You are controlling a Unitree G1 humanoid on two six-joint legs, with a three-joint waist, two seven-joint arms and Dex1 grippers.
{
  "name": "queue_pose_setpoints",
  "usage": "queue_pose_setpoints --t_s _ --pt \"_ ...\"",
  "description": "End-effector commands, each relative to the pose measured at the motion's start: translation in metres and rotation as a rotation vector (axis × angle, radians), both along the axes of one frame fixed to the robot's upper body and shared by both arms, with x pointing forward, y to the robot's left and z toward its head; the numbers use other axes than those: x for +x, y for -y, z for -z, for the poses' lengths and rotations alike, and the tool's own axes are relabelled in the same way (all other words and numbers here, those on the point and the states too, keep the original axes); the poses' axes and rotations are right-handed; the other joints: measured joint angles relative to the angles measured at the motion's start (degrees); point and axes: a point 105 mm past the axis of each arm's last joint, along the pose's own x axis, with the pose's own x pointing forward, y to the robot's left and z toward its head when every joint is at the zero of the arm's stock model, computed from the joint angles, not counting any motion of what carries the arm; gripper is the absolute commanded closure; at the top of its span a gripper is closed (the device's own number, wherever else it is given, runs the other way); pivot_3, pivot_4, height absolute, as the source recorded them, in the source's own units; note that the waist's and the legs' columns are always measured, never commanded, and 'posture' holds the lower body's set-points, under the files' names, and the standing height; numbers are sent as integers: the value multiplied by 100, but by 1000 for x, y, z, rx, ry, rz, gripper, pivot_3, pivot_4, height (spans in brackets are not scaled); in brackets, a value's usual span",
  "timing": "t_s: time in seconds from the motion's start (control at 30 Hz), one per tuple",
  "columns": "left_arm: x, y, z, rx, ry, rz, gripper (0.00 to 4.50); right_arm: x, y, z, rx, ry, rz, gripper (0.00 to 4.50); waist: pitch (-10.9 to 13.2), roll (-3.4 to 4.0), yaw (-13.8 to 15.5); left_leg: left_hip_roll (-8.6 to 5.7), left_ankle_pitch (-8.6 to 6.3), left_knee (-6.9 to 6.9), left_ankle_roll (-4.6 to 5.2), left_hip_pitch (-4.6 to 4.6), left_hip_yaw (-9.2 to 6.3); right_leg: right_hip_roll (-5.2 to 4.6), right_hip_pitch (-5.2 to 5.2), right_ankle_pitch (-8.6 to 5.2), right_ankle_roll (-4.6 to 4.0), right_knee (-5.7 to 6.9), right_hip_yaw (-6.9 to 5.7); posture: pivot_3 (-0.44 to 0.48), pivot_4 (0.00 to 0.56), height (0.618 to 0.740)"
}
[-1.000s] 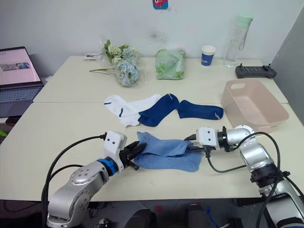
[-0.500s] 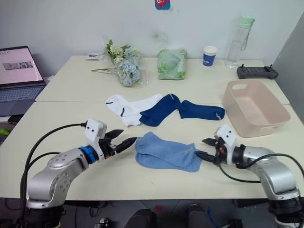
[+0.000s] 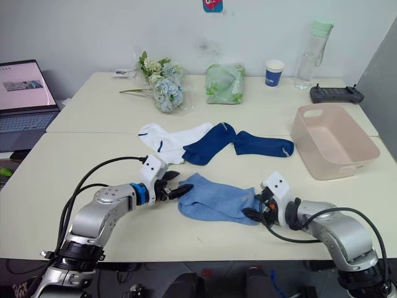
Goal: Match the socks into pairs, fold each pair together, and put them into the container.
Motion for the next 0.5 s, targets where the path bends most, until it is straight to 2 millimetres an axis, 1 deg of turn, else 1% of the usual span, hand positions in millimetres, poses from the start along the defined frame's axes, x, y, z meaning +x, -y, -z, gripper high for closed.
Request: queue_pose_setpoints --t_s 0.03,0.2,0.23,0.3,0.5 --pt "-1 2 -7 -14 26 18 1814 2 -7 -14 17 54 -33 2355 0 0 0 0 0 0 0 1 -1 0 0 0 0 1 -1 0 150 740" --pt "-5 2 -7 -23 27 20 3488 8 -5 -15 1 74 -33 4241 0 0 -2 1 0 0 0 0 -2 0 0 0 0 0 -2 0 150 740" --pt "-6 2 -7 -25 27 20 3802 8 -5 -15 0 76 -34 4497 0 0 -2 1 0 0 0 0 -1 0 0 0 0 0 -1 0 150 740" --pt "-7 2 -8 -28 29 21 4442 9 -5 -16 -5 79 -42 4500 0 0 0 1 0 0 0 0 -1 0 0 0 0 1 -1 0 150 740" --pt "-9 1 -9 -39 31 18 4477 7 -8 -18 -19 100 -86 4500 0 0 -5 1 0 0 1 1 -2 0 0 0 0 1 -2 0 150 740"
